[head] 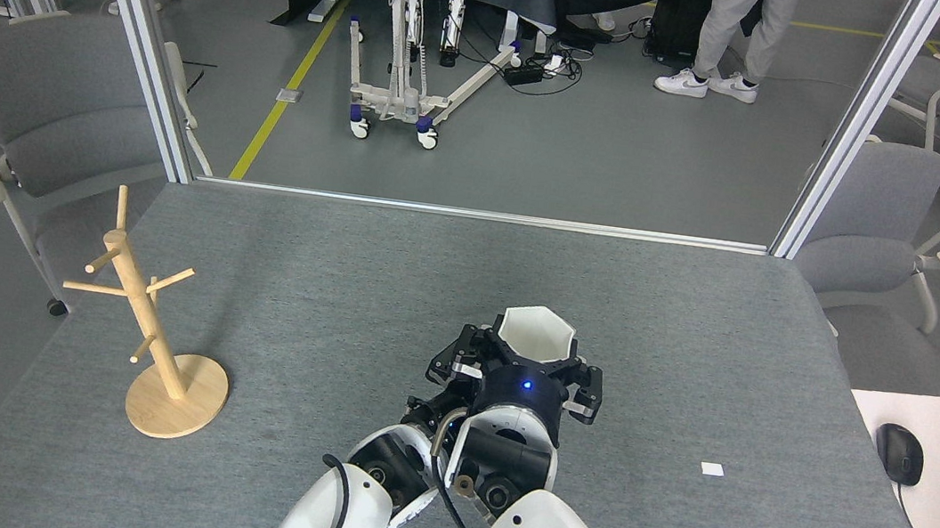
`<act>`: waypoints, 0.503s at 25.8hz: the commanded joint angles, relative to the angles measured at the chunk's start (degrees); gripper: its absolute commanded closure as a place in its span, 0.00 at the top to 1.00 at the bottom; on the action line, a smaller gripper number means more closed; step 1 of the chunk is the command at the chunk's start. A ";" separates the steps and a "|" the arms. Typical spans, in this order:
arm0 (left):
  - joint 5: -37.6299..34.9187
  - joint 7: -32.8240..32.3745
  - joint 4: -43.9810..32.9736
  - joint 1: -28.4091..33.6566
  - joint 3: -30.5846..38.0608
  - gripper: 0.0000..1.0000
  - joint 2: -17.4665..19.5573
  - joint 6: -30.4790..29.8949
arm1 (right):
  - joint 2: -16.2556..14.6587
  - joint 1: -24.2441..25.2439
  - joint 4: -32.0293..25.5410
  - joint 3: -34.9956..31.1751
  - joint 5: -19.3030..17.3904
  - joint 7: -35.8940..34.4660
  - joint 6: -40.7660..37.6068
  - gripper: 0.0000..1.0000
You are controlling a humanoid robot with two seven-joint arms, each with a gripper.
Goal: Hang cup on storage rack
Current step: 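Grasp the white cup with the left gripper beside the right gripper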
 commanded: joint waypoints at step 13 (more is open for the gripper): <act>1.56 0.51 0.73 -1.29 0.67 0.89 0.09 1.11 | 0.76 -0.25 0.08 0.05 0.01 -0.43 -0.17 0.09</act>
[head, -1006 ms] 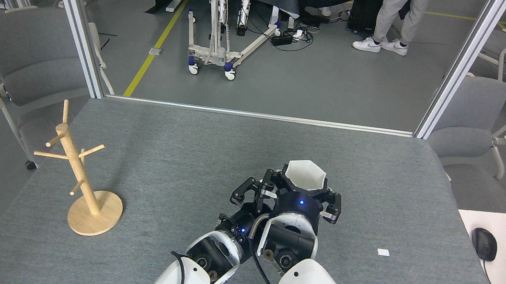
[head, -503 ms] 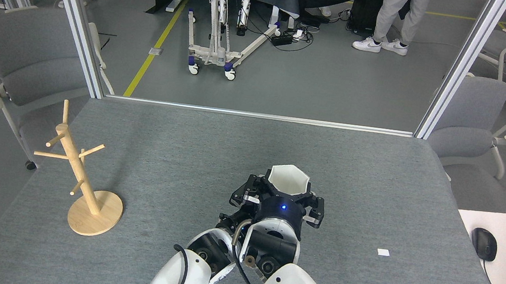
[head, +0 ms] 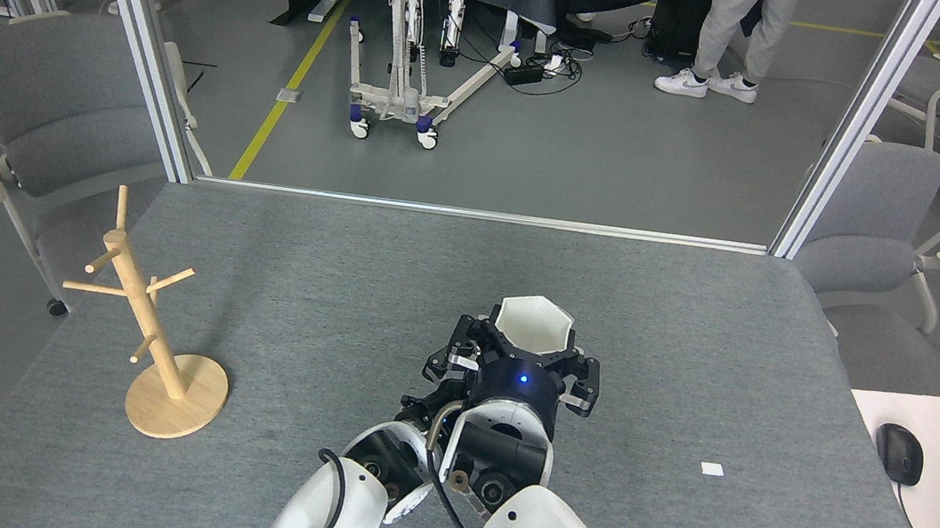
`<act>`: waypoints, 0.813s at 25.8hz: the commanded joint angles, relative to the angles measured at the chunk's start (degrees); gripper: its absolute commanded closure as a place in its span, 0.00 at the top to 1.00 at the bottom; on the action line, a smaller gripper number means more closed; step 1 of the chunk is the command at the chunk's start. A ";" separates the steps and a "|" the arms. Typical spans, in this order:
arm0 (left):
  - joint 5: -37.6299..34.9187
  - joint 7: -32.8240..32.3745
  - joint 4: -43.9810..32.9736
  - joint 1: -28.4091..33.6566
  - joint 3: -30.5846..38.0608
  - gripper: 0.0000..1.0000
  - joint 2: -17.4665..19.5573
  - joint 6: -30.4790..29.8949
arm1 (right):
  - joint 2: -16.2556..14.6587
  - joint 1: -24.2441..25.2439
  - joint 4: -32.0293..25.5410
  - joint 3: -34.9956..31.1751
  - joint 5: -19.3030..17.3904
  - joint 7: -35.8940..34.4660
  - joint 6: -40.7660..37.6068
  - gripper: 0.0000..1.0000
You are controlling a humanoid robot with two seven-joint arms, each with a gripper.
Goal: Hang cup on storage rack
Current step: 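Grasp the white cup with the left gripper beside the right gripper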
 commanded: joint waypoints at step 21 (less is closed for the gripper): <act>-0.41 0.72 -2.45 0.46 2.31 0.00 1.20 -3.66 | -0.06 0.55 0.37 0.00 -0.02 0.86 -0.36 0.10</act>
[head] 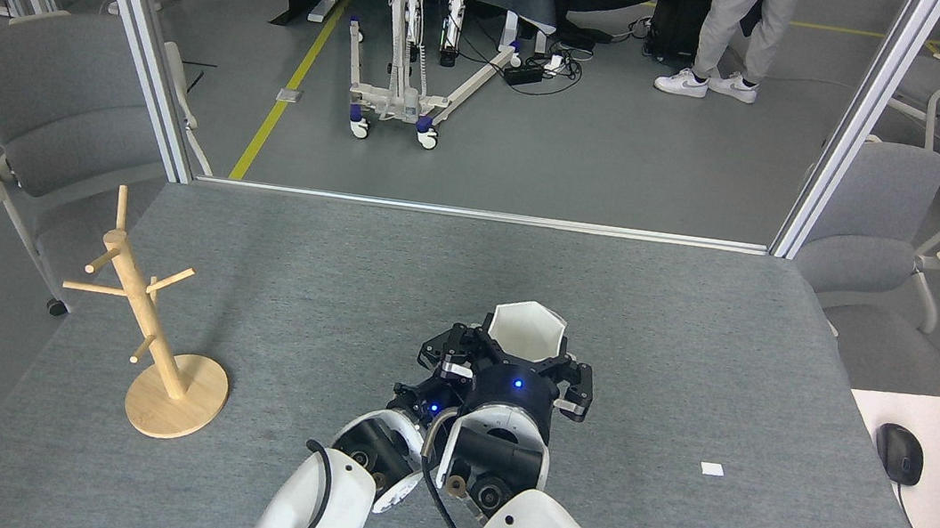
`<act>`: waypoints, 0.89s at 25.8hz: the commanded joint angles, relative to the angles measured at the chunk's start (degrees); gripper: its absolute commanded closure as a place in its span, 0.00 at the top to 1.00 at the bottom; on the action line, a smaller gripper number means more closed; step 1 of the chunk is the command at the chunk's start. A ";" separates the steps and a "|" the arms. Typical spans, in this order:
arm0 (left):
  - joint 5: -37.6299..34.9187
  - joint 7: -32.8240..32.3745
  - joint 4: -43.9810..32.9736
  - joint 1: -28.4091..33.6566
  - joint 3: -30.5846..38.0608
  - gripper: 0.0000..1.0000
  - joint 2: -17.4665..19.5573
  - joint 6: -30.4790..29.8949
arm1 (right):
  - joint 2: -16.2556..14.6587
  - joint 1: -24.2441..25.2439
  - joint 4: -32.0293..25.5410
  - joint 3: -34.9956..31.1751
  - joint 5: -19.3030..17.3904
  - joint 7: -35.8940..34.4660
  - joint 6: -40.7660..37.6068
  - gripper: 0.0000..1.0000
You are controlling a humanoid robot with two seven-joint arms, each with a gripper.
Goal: Hang cup on storage rack
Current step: 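Grasp the white cup with the left gripper beside the right gripper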
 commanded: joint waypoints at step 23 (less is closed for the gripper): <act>-1.55 -0.11 -3.94 8.44 0.16 0.00 0.20 3.72 | 0.07 -0.50 0.01 -1.25 -0.66 -5.89 -3.29 1.00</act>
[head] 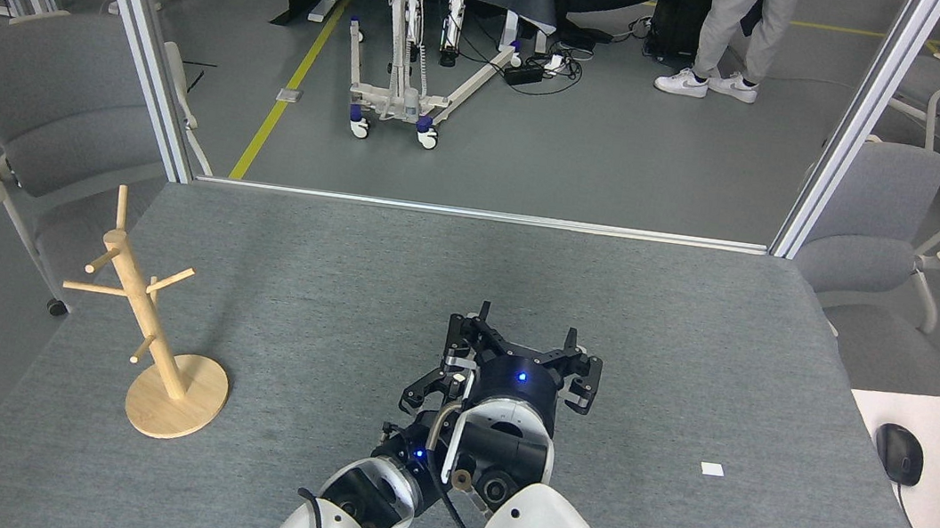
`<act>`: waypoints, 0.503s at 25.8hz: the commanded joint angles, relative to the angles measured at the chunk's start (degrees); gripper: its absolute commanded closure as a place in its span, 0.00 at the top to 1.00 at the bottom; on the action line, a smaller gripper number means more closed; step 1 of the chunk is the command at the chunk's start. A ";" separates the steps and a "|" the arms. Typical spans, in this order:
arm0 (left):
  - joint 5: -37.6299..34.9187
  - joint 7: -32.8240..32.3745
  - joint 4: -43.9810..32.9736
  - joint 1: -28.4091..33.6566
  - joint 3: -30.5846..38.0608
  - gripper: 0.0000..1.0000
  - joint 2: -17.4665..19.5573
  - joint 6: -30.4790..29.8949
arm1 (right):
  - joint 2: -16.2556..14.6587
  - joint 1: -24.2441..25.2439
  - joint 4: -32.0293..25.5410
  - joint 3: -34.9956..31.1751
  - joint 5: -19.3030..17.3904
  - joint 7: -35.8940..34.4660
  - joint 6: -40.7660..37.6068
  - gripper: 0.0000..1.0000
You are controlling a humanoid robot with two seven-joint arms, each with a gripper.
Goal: Hang cup on storage rack
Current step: 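Release the cup from the right gripper and withdraw it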
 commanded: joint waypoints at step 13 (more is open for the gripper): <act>-1.72 2.50 -30.54 20.57 4.81 0.00 16.86 8.31 | -0.35 6.71 1.34 -45.01 -7.75 -36.10 -54.59 1.00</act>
